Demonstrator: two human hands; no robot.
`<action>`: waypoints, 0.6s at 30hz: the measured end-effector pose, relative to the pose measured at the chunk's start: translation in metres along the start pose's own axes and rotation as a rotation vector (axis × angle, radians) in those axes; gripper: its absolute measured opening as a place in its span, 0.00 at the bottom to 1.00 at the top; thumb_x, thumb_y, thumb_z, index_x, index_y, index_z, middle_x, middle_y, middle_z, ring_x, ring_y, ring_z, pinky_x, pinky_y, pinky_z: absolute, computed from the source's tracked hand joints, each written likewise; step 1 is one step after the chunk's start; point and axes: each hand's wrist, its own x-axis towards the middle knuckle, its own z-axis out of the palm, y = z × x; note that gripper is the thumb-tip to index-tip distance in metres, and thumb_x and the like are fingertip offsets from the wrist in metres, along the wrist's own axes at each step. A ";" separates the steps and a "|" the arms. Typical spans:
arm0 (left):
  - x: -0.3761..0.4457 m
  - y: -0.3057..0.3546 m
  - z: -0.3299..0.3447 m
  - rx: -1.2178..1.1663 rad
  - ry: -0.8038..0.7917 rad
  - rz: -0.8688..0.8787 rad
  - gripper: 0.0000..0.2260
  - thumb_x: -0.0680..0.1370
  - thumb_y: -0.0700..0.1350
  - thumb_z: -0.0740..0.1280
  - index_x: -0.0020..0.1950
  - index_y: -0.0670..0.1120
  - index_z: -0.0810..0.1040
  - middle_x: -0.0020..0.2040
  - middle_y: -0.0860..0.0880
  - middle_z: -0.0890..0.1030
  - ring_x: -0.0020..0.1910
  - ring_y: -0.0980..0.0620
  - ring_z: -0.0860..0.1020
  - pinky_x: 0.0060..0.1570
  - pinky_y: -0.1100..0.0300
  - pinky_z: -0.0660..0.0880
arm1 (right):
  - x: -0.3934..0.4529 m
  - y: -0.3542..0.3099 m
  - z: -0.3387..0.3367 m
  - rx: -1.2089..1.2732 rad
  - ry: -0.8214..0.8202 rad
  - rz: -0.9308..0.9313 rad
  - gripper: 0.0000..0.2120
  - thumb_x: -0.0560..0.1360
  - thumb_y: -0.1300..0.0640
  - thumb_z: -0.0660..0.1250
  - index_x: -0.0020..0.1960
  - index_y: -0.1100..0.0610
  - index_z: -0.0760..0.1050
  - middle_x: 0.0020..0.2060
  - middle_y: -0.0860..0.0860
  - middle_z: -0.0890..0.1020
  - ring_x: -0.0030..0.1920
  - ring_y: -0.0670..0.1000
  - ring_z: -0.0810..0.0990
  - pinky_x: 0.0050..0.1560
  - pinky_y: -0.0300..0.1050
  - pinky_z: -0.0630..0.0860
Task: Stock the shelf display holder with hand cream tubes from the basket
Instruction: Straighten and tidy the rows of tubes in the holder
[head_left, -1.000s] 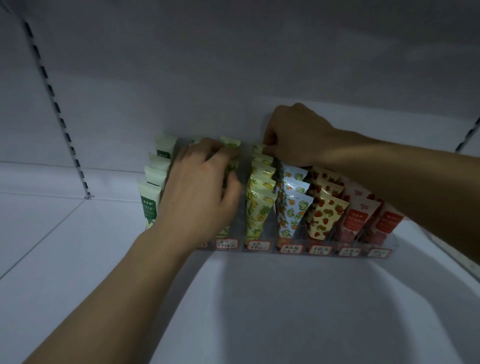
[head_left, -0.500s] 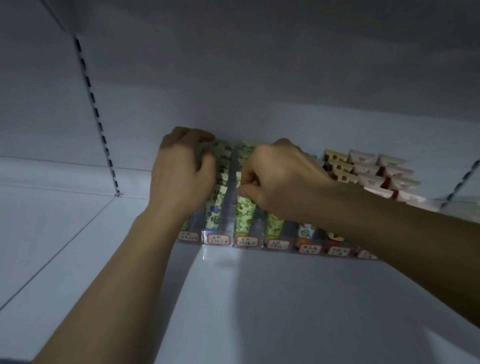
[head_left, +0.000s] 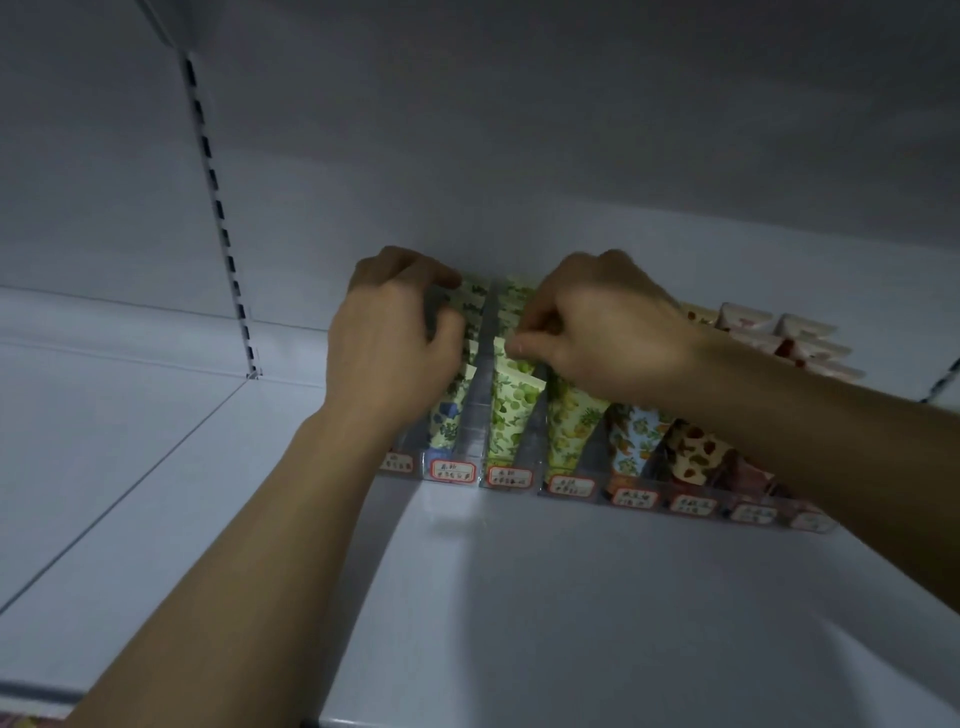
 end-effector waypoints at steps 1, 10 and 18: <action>0.000 0.000 0.000 0.001 0.002 0.000 0.16 0.73 0.45 0.61 0.56 0.46 0.83 0.57 0.48 0.80 0.57 0.45 0.76 0.49 0.55 0.73 | 0.001 0.002 0.005 -0.009 -0.041 0.016 0.13 0.77 0.47 0.72 0.42 0.57 0.85 0.37 0.51 0.86 0.35 0.48 0.83 0.43 0.48 0.83; -0.002 0.000 0.001 0.018 0.014 -0.009 0.15 0.73 0.45 0.61 0.54 0.47 0.83 0.57 0.48 0.79 0.58 0.46 0.74 0.45 0.58 0.69 | 0.009 0.006 -0.007 -0.016 -0.047 0.020 0.13 0.77 0.45 0.71 0.43 0.54 0.85 0.37 0.49 0.85 0.36 0.47 0.83 0.44 0.49 0.83; -0.002 -0.001 0.002 0.014 0.016 -0.007 0.15 0.73 0.44 0.61 0.54 0.47 0.83 0.57 0.49 0.79 0.58 0.46 0.74 0.45 0.57 0.70 | 0.021 0.014 0.006 -0.043 -0.020 0.066 0.09 0.77 0.51 0.72 0.49 0.55 0.86 0.43 0.52 0.86 0.41 0.53 0.84 0.47 0.52 0.84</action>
